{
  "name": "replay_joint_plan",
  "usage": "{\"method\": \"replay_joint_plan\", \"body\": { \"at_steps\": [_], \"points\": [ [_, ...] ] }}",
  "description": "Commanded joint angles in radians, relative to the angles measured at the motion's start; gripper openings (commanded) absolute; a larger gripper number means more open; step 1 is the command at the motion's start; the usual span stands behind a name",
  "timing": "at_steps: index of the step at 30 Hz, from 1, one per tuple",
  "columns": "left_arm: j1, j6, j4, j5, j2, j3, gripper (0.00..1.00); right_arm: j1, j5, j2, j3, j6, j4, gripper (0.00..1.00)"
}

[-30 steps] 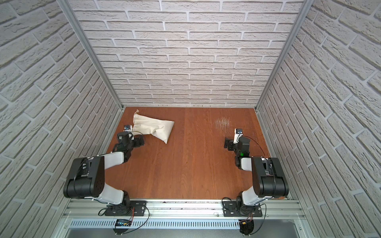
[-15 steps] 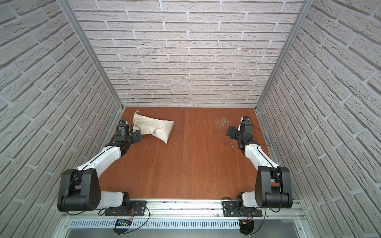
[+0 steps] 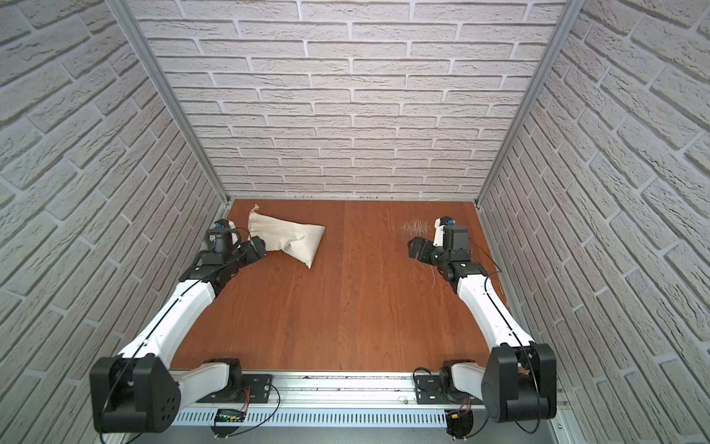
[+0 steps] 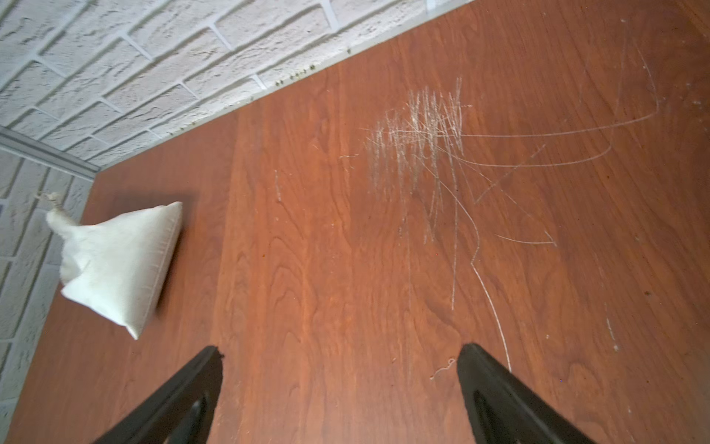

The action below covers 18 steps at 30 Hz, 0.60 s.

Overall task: Close the soil bag
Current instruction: Move the soil bag to the center of the board.

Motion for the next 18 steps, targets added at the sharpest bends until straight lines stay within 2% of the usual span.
{"method": "replay_joint_plan", "body": {
  "at_steps": [1,9,18],
  "points": [
    [-0.015,-0.012,-0.036,0.033,-0.038,-0.006,0.98,0.028,-0.027,-0.071,0.009,0.005,0.002,0.99],
    [-0.019,-0.026,-0.073,0.079,-0.098,-0.003,0.98,0.118,-0.062,-0.065,0.043,-0.027,-0.010,0.99],
    [-0.020,-0.044,-0.074,0.042,-0.064,0.001,0.98,0.235,-0.071,0.036,0.106,-0.051,-0.027,0.99]
  ]
}}
